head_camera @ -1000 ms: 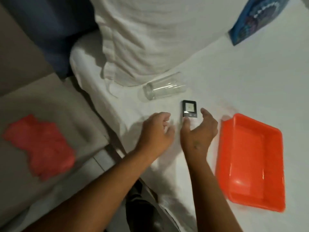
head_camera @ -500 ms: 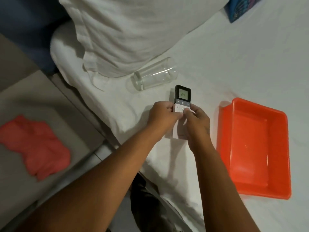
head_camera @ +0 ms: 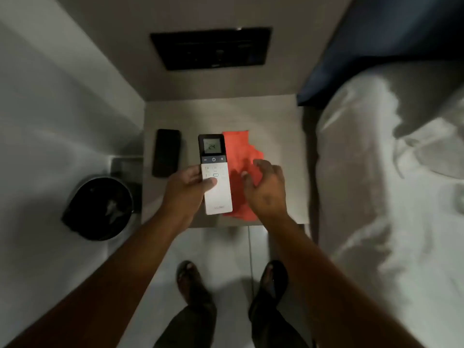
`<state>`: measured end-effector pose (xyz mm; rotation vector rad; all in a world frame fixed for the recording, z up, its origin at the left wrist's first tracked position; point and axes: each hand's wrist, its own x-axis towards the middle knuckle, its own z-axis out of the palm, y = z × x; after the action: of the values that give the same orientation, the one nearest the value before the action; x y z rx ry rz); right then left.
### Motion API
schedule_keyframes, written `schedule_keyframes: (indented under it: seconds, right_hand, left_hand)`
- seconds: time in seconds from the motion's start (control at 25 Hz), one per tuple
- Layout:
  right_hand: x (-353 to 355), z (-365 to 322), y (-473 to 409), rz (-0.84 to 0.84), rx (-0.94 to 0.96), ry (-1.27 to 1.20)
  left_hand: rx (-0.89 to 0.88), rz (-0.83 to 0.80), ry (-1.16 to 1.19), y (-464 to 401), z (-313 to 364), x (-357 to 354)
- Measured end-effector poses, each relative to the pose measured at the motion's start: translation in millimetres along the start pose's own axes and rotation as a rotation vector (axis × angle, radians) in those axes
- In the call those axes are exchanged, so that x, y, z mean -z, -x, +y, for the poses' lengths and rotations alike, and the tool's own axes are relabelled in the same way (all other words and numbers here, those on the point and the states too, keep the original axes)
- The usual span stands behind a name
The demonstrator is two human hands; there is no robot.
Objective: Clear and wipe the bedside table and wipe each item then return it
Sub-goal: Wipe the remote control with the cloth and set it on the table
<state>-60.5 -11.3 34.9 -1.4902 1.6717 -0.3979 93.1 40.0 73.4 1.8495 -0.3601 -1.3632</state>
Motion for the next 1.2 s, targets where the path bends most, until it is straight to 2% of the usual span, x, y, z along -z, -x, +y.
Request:
schedule_keyframes:
  seconds: [0.08,0.16,0.2,0.24,0.32,0.4,0.44,0.52,0.6,0.64,0.72,0.8,0.84,0.92,1.04,1.12,1.2]
  right_hand:
    - [-50.2,-3.3,-24.8,-0.115,0.144,0.448]
    - [-80.3,2.2,-38.0,-0.159,0.226,0.689]
    - [-87.9,5.7,-42.3,-0.165,0.262,0.673]
    - [-88.1,11.8,-47.3,-0.166,0.261,0.552]
    - [-77.9,25.5,-51.7,-0.169,0.154,0.157]
    - [-62.5,27.5,-31.2,-0.228,0.156,-0.130]
    - [-56.1,25.0,-11.6,-0.281,0.235,-0.179]
    - [-54.2,16.4,20.3,-0.359,0.412,-0.122]
    - [-54.7,3.7,21.3,-0.262,0.463,-0.038]
    - [-55.3,-6.1,11.7,-0.207,0.404,-0.078]
    - [-53.4,-29.0,-18.0,-0.233,0.073,-0.405]
    - [-51.5,-36.8,-34.7,-0.387,-0.298,-0.916]
    - [-50.9,-34.2,-29.0,-0.467,-0.442,-1.060]
    - [-45.0,-21.7,3.6,-0.510,-0.532,-1.046]
    - [-39.6,-0.4,26.4,-0.458,-0.577,-0.979]
    - [-40.5,3.1,9.8,-0.377,-0.603,-1.033]
    - [-39.0,2.7,-8.3,-0.275,-0.543,-0.909]
  left_hand:
    - [0.019,0.039,-0.008,-15.8,-16.5,32.4]
    - [0.029,0.030,-0.024,-21.9,-35.4,47.1]
    - [0.025,0.034,-0.005,-24.2,-42.5,51.5]
    - [0.017,0.050,0.015,-26.5,-47.3,53.0]
    - [0.004,0.102,0.032,-28.9,-51.2,50.6]
    - [0.010,0.147,0.045,-23.4,-52.5,38.8]
    - [0.000,0.145,0.032,-17.8,-54.0,29.1]
    - [-0.041,0.108,-0.055,-5.8,-58.2,12.1]
    - [-0.055,0.022,-0.011,4.8,-64.4,6.6]
    - [-0.055,-0.041,0.063,8.6,-67.4,8.3]
    - [-0.030,-0.160,0.158,12.2,-68.2,17.3]
    - [0.003,-0.221,0.268,7.6,-62.7,25.9]
    - [0.002,-0.222,0.328,2.2,-58.2,30.3]
    - [-0.006,-0.183,0.368,-10.9,-48.1,35.8]
    - [-0.010,-0.192,0.265,-14.5,-45.6,27.5]
    - [0.002,-0.242,0.176,-7.9,-53.1,15.2]
    - [0.006,-0.223,0.178,-12.9,-54.4,9.0]
